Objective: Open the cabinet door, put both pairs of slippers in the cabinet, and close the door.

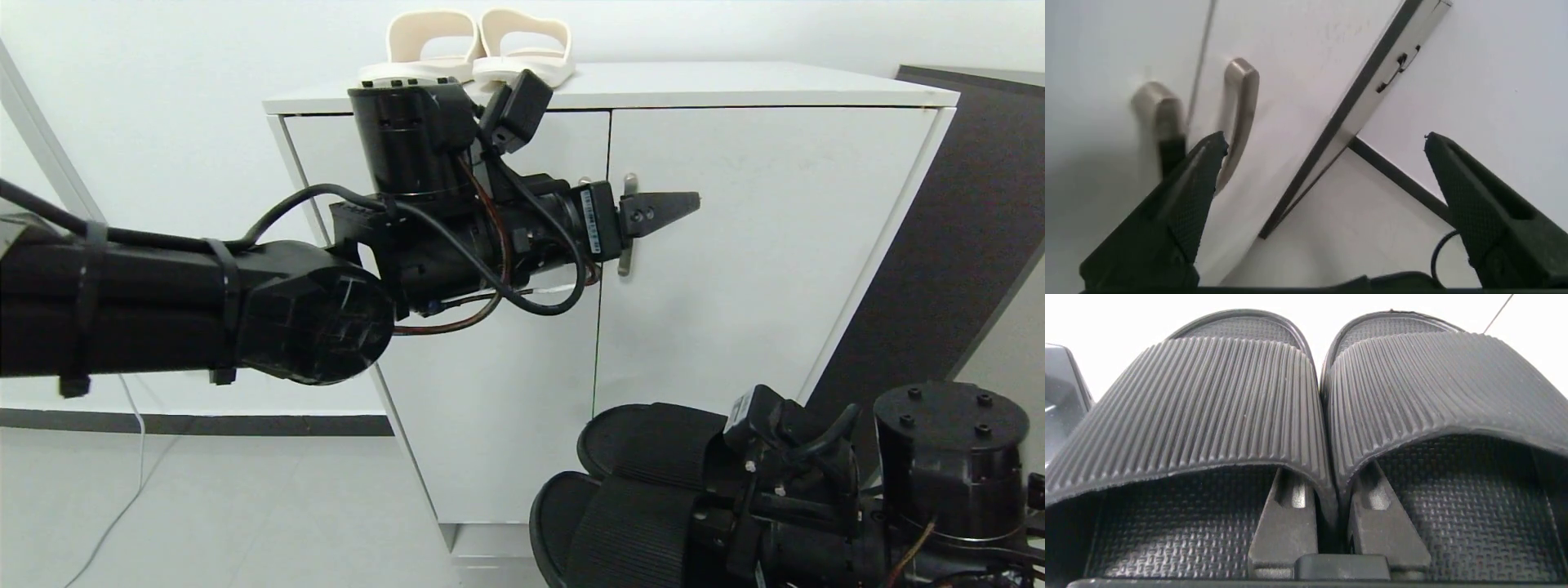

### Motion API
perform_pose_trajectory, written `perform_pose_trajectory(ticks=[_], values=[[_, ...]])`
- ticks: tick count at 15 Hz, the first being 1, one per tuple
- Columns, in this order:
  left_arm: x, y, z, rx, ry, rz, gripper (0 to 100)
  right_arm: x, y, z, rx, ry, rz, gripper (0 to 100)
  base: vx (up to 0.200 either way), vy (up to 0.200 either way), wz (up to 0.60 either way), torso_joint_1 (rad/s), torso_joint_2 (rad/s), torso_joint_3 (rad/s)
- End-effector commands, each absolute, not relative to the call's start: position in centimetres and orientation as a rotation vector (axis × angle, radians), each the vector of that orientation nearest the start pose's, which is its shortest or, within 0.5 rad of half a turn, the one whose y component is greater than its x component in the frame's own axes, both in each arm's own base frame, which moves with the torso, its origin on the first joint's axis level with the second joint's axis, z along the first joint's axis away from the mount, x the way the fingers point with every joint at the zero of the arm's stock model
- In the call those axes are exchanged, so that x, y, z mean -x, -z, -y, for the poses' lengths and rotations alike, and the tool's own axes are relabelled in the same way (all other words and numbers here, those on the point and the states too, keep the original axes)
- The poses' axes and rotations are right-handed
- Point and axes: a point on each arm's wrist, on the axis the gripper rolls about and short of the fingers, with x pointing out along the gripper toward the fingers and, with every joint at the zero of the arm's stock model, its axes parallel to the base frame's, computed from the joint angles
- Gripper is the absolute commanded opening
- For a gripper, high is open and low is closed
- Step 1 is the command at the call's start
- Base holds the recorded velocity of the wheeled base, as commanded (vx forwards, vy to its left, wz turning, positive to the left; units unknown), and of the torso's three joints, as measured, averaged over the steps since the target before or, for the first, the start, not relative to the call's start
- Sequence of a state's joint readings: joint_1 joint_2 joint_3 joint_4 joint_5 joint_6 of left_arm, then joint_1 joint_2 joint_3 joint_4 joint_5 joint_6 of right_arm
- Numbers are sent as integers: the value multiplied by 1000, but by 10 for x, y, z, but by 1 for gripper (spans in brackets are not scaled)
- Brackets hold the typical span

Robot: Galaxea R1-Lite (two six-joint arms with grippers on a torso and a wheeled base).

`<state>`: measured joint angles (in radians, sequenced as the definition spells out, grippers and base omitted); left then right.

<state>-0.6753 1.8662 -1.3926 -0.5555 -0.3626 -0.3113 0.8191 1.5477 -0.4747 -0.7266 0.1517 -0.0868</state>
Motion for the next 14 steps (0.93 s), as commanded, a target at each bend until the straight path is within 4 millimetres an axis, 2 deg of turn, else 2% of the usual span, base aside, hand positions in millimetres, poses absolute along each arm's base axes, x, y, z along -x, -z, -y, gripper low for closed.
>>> perform_pose_trajectory(ticks=[1, 6, 7, 10, 14], values=[[-305, -268, 253, 292, 1025, -105, 100, -161, -147, -177, 199, -978, -300, 0, 0, 0, 0, 0, 0, 0], [-314, -260, 262, 291, 1015, -114, 100, -161, -147, -177, 198, -978, -300, 0, 0, 0, 0, 0, 0, 0], [-314, -261, 261, 292, 1010, -110, 0, -160, -147, -177, 198, -979, -300, 0, 0, 0, 0, 0, 0, 0], [-312, -261, 260, 292, 993, -109, 0, -156, -145, -177, 215, -993, -308, 0, 0, 0, 0, 0, 0, 0], [-282, -266, 249, 290, 1013, -130, 0, -139, -143, -167, 245, -1141, -287, 0, 0, 0, 0, 0, 0, 0]])
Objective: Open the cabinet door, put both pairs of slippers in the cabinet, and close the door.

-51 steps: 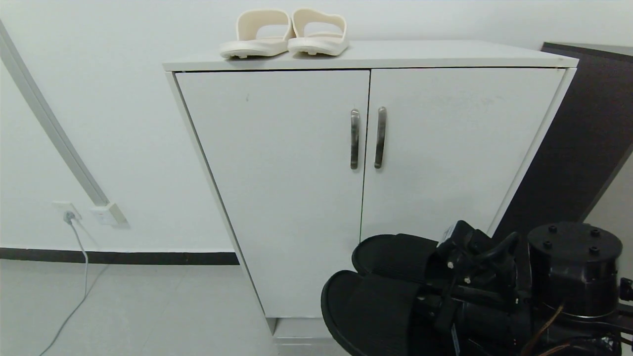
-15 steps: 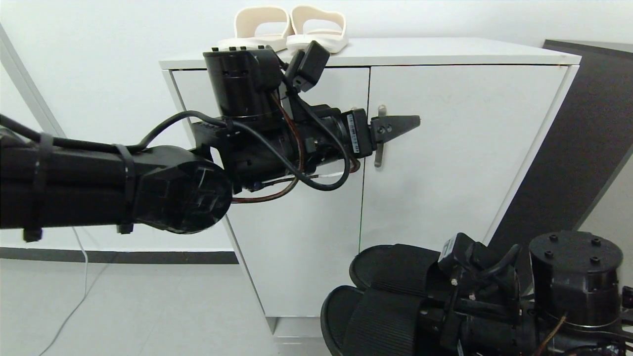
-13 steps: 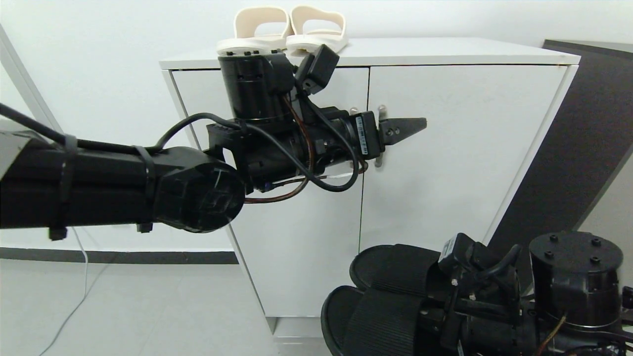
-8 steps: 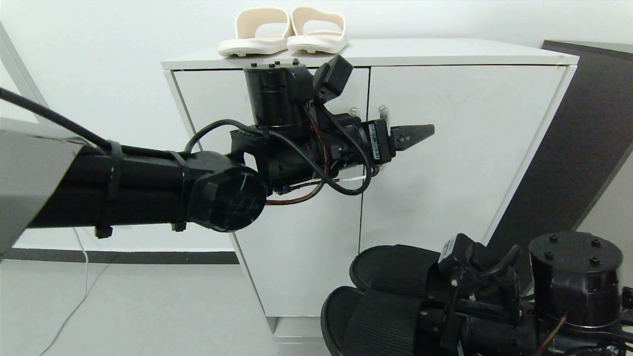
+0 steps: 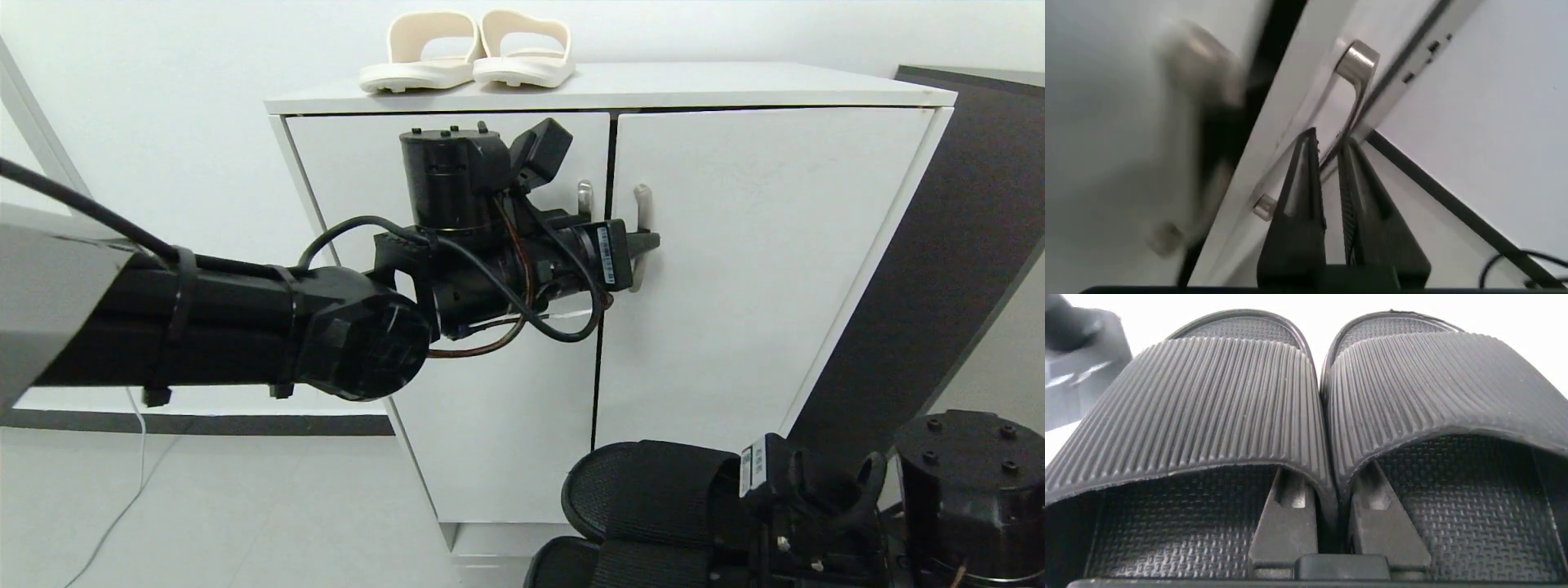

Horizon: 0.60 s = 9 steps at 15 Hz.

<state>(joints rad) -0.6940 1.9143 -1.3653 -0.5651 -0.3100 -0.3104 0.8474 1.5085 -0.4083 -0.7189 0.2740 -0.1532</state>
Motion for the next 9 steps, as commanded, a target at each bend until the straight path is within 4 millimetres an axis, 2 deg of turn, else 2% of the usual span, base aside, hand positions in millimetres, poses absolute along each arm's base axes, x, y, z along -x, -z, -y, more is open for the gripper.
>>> perform_pose_trajectory(ticks=[1, 3, 6, 9], values=[[-266, -269, 246, 288, 1036, -135, 0, -137, -143, -167, 248, -1149, -284, 0, 0, 0, 0, 0, 0, 0], [-247, -272, 242, 286, 1062, -143, 0, -135, -142, -167, 250, -1155, -287, 0, 0, 0, 0, 0, 0, 0], [-229, -279, 230, 290, 1071, -130, 0, -134, -142, -168, 251, -1161, -286, 0, 0, 0, 0, 0, 0, 0], [-234, -282, 221, 300, 1045, -110, 0, -133, -141, -169, 253, -1170, -289, 0, 0, 0, 0, 0, 0, 0]])
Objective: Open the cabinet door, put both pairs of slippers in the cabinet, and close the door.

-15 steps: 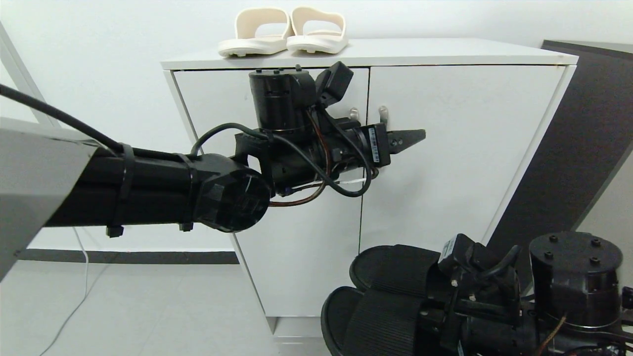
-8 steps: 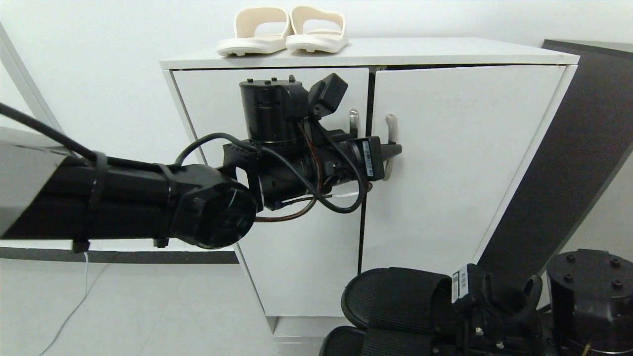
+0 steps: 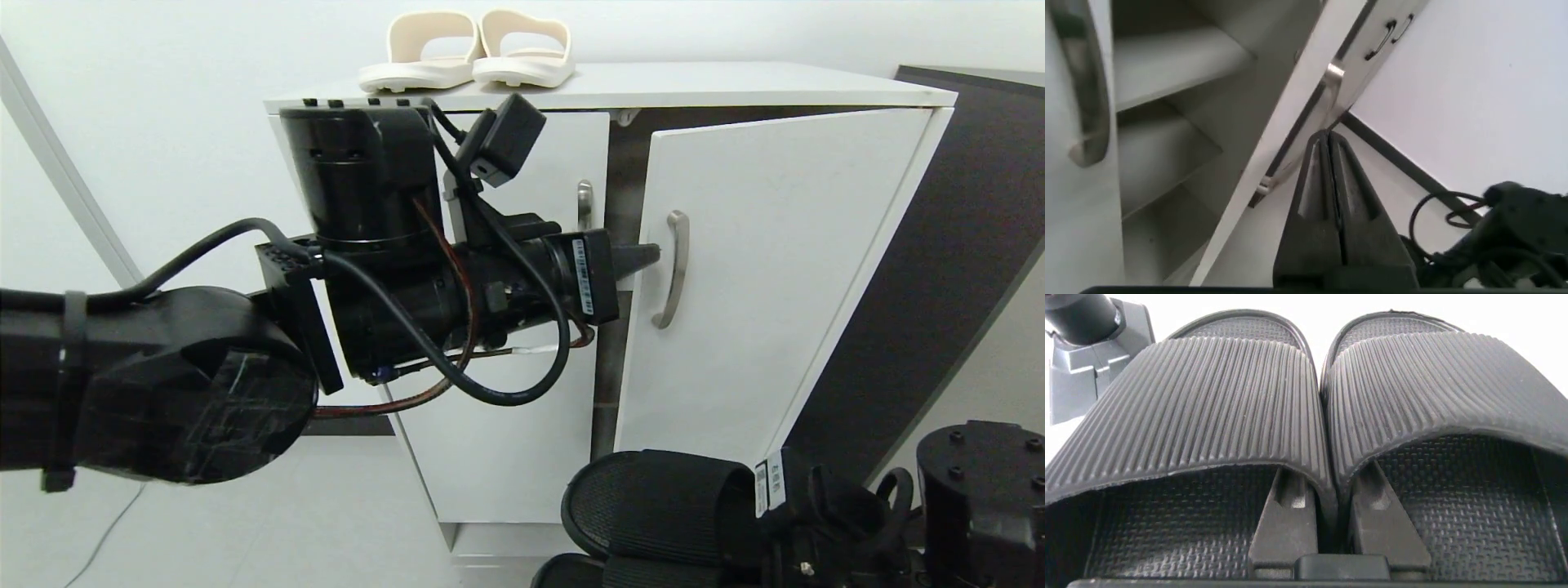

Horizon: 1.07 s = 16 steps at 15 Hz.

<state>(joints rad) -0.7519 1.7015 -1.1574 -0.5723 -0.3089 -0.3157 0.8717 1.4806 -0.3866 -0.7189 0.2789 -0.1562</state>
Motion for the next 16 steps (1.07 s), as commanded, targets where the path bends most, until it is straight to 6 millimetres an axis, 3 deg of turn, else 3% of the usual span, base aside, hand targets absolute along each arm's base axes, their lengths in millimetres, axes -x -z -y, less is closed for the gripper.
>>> perform_pose_trajectory(ticks=[1, 5, 9, 14, 16], values=[[-239, -281, 219, 304, 1035, -103, 0, -132, -141, -169, 255, -1174, -291, 0, 0, 0, 0, 0, 0, 0], [-266, -270, 222, 333, 1001, -71, 0, -124, -136, -169, 266, -1200, -306, 0, 0, 0, 0, 0, 0, 0], [-286, -267, 238, 353, 1005, -54, 0, -118, -130, -168, 277, -1220, -328, 0, 0, 0, 0, 0, 0, 0], [-292, -265, 243, 359, 999, -55, 0, -109, -123, -166, 294, -1250, -356, 0, 0, 0, 0, 0, 0, 0], [-292, -266, 244, 369, 997, -53, 0, -106, -121, -166, 299, -1260, -364, 0, -200, 0, 0, -2, -2, 0]])
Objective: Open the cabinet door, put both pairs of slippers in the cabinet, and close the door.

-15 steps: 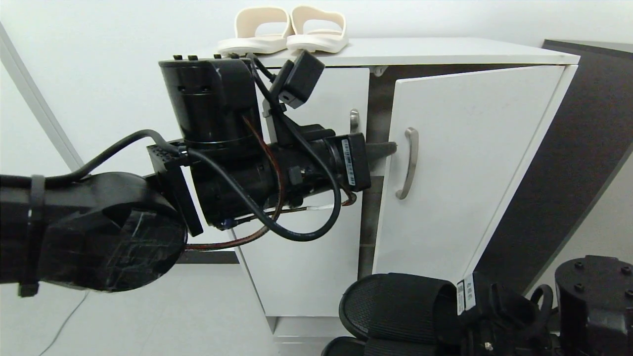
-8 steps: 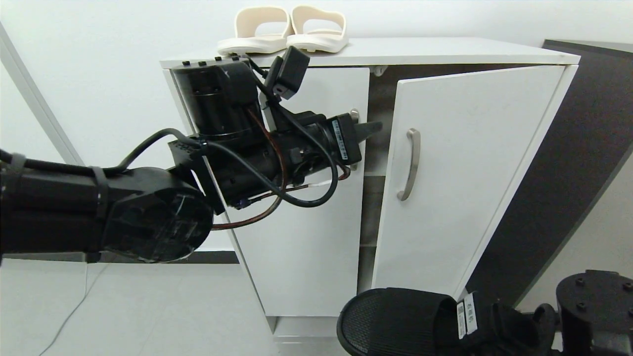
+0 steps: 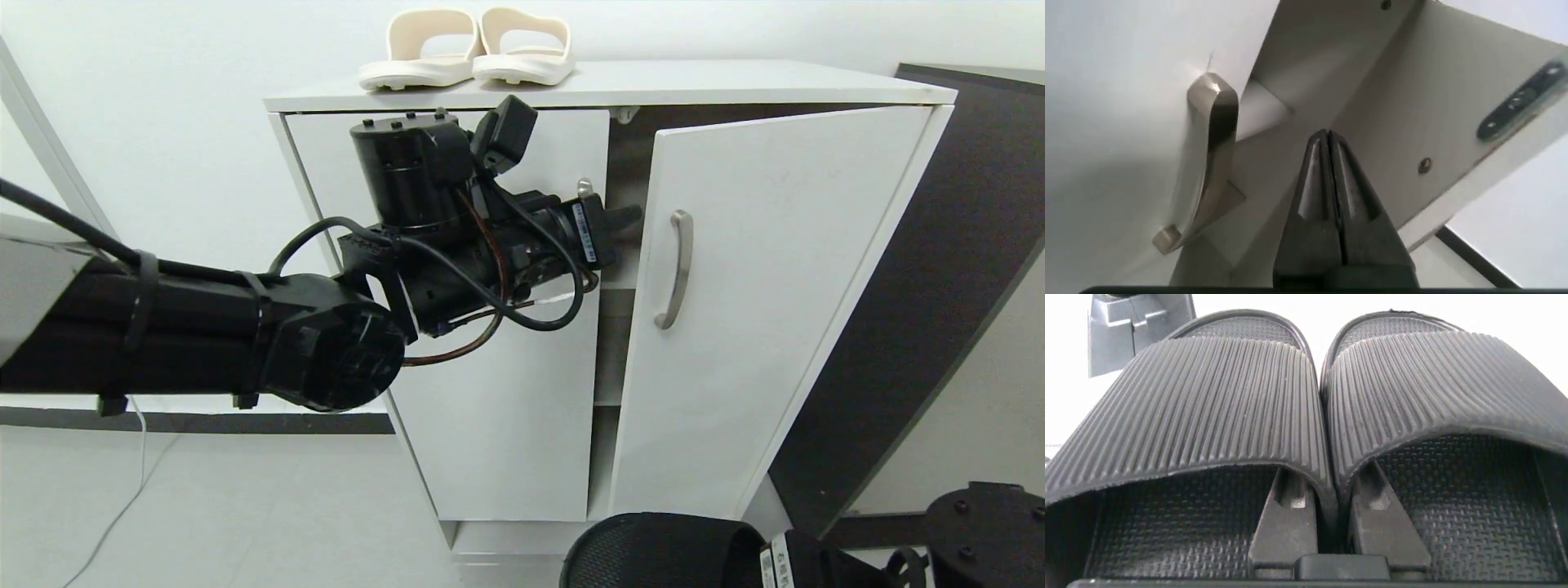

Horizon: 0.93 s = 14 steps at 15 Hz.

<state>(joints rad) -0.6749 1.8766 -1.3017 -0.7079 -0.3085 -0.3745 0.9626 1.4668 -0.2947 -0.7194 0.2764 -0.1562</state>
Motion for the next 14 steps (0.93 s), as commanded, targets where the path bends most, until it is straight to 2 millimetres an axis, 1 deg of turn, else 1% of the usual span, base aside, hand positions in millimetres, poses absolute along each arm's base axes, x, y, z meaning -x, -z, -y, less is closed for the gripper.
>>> perform_pose_trajectory(ticks=[1, 2, 3, 4, 5, 6, 7, 12, 13, 14], values=[[-292, -266, 243, 369, 998, -51, 0, -105, -120, -165, 302, -1266, -368, 0, -200, 0, 0, 7, 2, 2], [-290, -266, 246, 369, 1006, -55, 0, -103, -119, -166, 307, -1272, -371, 0, -200, 0, 0, 2, 2, -2], [-283, -265, 253, 368, 1030, -60, 0, -101, -118, -165, 309, -1278, -372, 0, -200, 0, 0, -2, 2, 7], [-271, -263, 263, 365, 1070, -64, 0, -99, -117, -165, 316, -1286, -375, 0, -200, 0, 0, 2, 2, 7], [-266, -262, 267, 366, 1087, -65, 0, -98, -117, -165, 317, -1291, -375, 0, -200, 0, 0, 7, 7, 2], [-251, -260, 280, 373, 1145, -37, 0, -97, -116, -166, 319, -1300, -374, 0, -200, 0, 0, -2, 2, 2], [-250, -261, 281, 378, 1152, -17, 0, -97, -116, -166, 319, -1300, -374, 0, -200, 0, 0, 2, 7, 7], [-253, -260, 278, 388, 1147, 16, 0, -98, -116, -168, 319, -1295, -374, 0, 0, 0, 0, 0, 0, 0], [-257, -261, 274, 390, 1133, 26, 0, -100, -116, -170, 319, -1289, -376, 0, 0, 0, 0, 0, 0, 0], [-260, -260, 264, 382, 1107, 26, 0, -106, -117, -173, 313, -1262, -379, 0, 0, 0, 0, 0, 0, 0]])
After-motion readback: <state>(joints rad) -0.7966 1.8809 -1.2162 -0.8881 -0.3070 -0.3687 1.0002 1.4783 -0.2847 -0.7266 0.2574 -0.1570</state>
